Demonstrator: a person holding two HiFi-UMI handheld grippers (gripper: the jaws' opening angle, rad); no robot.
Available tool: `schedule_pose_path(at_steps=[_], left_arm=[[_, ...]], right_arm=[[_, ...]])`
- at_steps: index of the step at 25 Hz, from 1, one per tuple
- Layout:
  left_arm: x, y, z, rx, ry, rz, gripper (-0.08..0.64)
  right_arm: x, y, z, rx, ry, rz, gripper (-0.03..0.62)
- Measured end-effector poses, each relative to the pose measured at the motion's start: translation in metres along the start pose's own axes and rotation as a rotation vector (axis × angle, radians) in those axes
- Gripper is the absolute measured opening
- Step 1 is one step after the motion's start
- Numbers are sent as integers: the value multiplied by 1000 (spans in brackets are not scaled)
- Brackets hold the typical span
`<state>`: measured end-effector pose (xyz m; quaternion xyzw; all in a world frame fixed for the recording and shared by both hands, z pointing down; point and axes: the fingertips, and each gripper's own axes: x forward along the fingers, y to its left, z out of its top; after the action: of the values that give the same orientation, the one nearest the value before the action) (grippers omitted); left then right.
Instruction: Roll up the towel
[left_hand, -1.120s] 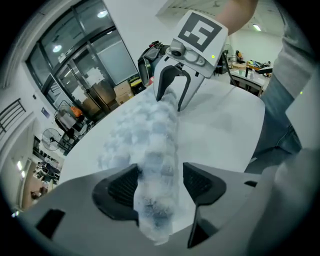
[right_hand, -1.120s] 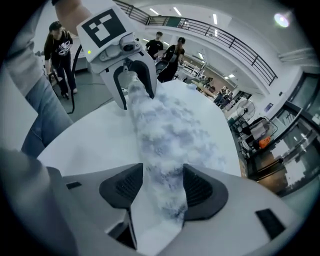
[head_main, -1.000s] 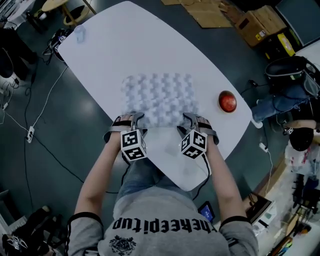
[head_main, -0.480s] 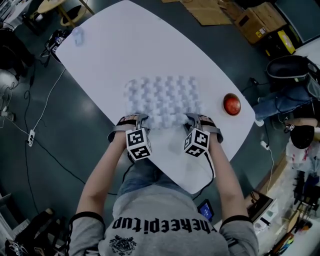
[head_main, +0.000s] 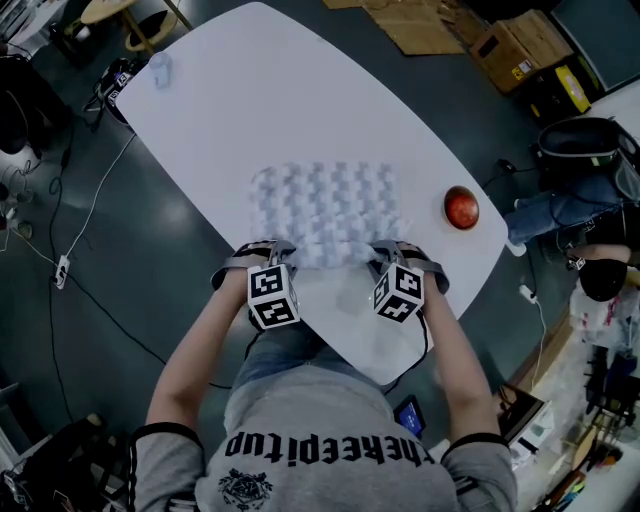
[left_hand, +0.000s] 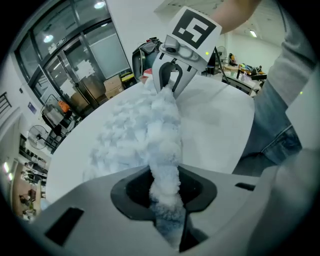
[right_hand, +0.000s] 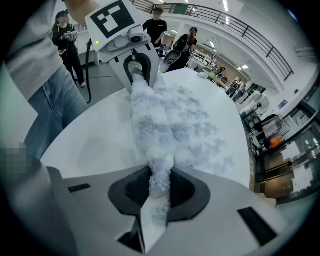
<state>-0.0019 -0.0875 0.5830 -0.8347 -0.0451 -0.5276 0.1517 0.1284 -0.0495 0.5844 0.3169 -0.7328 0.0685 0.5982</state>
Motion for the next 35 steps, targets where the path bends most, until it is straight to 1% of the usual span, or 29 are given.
schedule_pose_path(at_steps=[6, 11, 13, 17, 19, 22, 28, 35], left_arm=[[-13, -39, -6, 8, 19, -88, 106], [-24, -78, -5, -34, 15, -220, 103], [-27, -85, -6, -48, 22, -249, 103], [-28, -80, -4, -67, 10, -268, 104], [-29, -73, -4, -82, 5, -277, 104], [-31, -61, -4, -88, -7, -278, 107], [-31, -35, -4, -104, -23, -281, 112], [-24, 4, -4, -114, -23, -244, 115]], right_arm=[[-22, 44, -3, 22, -13, 111, 69], [-36, 79, -6, 64, -5, 247, 69], [-39, 84, -5, 71, 0, 284, 69], [-43, 76, -3, 85, 6, 314, 72], [-45, 68, 0, 97, -3, 318, 78], [-46, 54, 6, 112, -25, 303, 87], [-43, 25, 15, 136, -45, 244, 98], [-31, -14, 22, 160, -68, 150, 108]])
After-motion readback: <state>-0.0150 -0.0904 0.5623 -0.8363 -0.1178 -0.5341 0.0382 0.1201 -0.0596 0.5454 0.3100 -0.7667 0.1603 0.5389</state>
